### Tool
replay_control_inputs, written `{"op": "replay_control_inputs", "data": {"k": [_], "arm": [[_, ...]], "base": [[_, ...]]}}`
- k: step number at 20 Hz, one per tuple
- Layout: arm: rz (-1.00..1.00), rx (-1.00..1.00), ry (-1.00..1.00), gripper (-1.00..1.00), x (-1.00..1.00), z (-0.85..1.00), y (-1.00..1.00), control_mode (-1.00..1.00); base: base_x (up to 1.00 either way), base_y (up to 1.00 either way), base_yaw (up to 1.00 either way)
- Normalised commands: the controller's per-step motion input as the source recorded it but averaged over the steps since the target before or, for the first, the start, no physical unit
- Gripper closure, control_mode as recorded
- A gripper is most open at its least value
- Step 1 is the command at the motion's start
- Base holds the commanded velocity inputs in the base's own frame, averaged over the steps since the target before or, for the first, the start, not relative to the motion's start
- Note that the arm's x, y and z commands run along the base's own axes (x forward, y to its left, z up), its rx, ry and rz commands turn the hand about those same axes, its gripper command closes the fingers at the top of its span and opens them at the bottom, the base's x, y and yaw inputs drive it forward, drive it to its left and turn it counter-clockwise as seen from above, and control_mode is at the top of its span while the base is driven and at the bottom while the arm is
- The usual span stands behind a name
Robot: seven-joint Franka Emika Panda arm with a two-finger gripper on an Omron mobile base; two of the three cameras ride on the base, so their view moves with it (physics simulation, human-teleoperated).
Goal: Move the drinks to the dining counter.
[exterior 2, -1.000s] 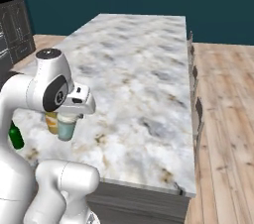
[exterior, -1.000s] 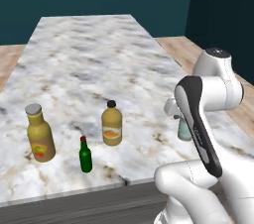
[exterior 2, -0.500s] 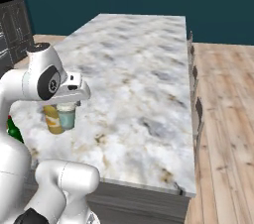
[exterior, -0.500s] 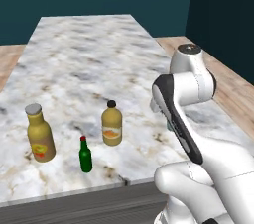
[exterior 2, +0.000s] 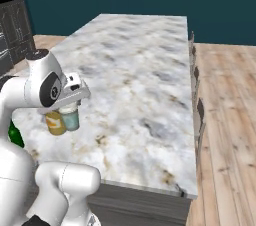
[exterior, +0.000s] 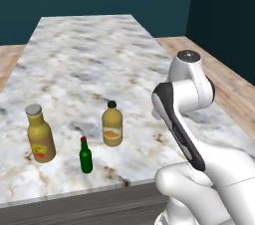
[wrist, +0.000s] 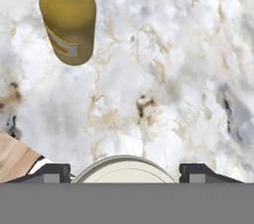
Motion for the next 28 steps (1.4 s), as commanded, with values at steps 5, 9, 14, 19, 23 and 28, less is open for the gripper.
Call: {"op": "replay_control_inputs", "data": {"k": [5, 9, 14, 19, 23, 28], "arm": [[0.27, 0.0, 0.0, 1.0, 0.2, -0.21, -0.05, -1.0], [0.25, 0.0, 0.0, 1.0, 0.16, -0.27, -0.13, -1.0], [0.18, 0.0, 0.0, 1.0, 0.32, -0.24, -0.06, -1.0], [0.13, 0.0, -0.01, 1.0, 0.4, -0.23, 0.0, -1.0], [0.09, 0.0, 0.0, 1.0, 0.34, -0.29, 0.0, -1.0], [0.01, 0.04, 0.0, 1.0, 0.29, -0.17, -0.05, -1.0]], "base": [[0.0, 0.0, 0.0], [0.0, 0.0, 0.0], [0.0, 0.0, 0.0], [0.0, 0.0, 0.0], [0.0, 0.0, 0.0], [0.0, 0.0, 0.0]]}}
